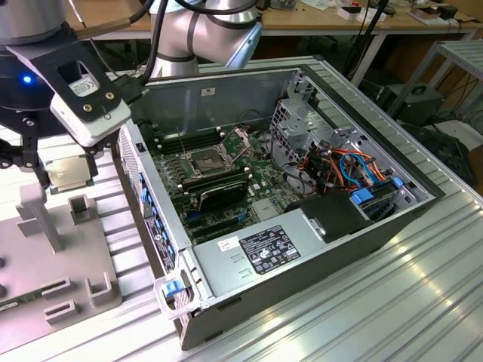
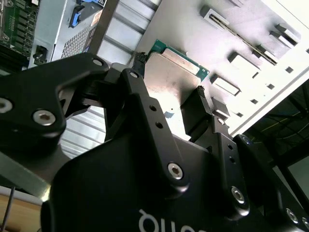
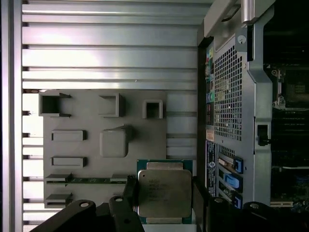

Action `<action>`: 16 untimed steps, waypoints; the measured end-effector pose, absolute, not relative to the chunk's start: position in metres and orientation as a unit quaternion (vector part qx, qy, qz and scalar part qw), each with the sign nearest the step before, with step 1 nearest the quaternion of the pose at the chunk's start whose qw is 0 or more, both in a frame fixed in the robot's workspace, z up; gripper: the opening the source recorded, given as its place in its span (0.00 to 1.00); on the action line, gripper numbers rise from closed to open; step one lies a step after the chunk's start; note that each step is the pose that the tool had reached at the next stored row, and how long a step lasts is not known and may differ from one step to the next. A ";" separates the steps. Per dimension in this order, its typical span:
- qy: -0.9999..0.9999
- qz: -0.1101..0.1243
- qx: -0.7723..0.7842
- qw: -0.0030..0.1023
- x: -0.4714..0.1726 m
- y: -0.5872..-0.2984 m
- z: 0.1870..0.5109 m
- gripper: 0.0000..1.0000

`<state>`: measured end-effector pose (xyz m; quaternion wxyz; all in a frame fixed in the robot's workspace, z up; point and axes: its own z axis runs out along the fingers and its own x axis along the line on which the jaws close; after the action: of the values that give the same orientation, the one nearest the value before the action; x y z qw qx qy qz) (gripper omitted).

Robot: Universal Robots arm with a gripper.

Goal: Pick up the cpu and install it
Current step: 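Pick up the cpu and move it towards the insertion slot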

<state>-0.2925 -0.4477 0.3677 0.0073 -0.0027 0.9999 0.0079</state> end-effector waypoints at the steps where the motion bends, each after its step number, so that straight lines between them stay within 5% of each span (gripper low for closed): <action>1: 1.000 0.008 -0.003 0.007 -0.291 -0.448 0.368 0.55; 16: 1.000 0.008 -0.003 0.007 -0.262 -0.448 0.368 0.55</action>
<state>-0.2622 -0.4476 0.3676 0.0073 -0.0026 0.9999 0.0080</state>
